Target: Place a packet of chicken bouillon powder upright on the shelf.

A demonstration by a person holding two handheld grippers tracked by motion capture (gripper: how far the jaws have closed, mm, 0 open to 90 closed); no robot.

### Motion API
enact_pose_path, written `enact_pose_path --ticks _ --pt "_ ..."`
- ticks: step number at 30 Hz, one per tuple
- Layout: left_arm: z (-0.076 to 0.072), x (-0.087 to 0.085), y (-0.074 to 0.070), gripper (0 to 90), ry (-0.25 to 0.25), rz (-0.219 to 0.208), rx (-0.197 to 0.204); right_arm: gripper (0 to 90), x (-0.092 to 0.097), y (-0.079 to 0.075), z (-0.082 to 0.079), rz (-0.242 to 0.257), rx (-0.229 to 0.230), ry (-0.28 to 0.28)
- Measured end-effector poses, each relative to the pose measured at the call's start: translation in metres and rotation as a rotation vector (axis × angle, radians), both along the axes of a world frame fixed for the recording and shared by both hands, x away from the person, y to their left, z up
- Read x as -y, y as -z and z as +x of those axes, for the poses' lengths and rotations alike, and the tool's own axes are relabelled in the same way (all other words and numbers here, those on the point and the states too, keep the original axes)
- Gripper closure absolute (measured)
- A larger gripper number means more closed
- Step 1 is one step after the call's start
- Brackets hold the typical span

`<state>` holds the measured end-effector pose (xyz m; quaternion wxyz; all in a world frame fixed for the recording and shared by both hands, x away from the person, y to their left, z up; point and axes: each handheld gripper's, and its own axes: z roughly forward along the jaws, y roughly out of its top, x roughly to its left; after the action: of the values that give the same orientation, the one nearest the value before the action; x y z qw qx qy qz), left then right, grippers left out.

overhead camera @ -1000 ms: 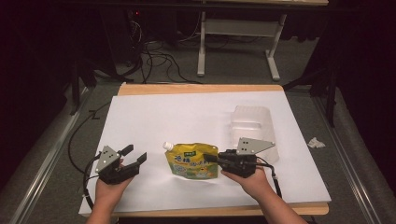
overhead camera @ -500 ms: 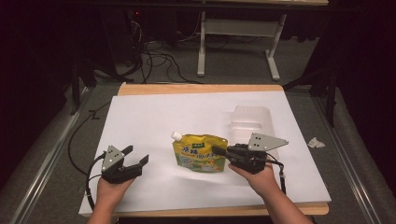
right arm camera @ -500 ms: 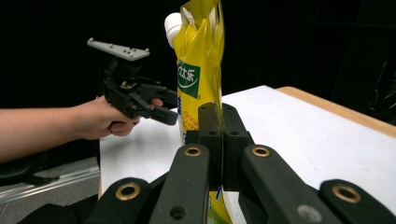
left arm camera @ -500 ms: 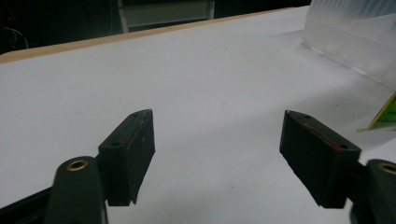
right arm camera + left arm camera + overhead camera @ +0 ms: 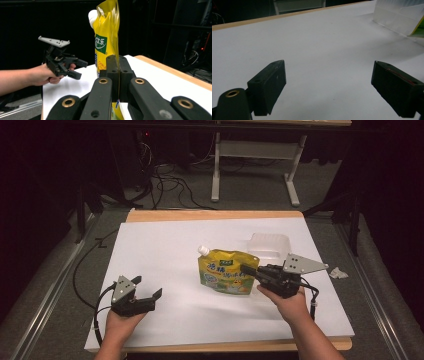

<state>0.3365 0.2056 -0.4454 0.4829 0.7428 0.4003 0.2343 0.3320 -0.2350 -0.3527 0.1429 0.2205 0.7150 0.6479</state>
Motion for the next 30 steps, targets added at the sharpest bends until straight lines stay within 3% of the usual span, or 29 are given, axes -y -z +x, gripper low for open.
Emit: enact_pose_path --ticks 7,14,30 --pt "0.000 0.002 0.002 14.0 0.013 0.000 -0.014 90.0 0.014 -0.007 0.006 0.010 0.015 0.037" --pt "-0.001 0.004 0.003 14.7 0.026 0.006 -0.014 90.0 0.035 -0.012 0.013 0.028 0.036 0.108" --pt "-0.001 0.006 0.004 15.6 0.045 0.027 -0.016 90.0 0.069 -0.006 0.026 0.026 0.033 0.228"
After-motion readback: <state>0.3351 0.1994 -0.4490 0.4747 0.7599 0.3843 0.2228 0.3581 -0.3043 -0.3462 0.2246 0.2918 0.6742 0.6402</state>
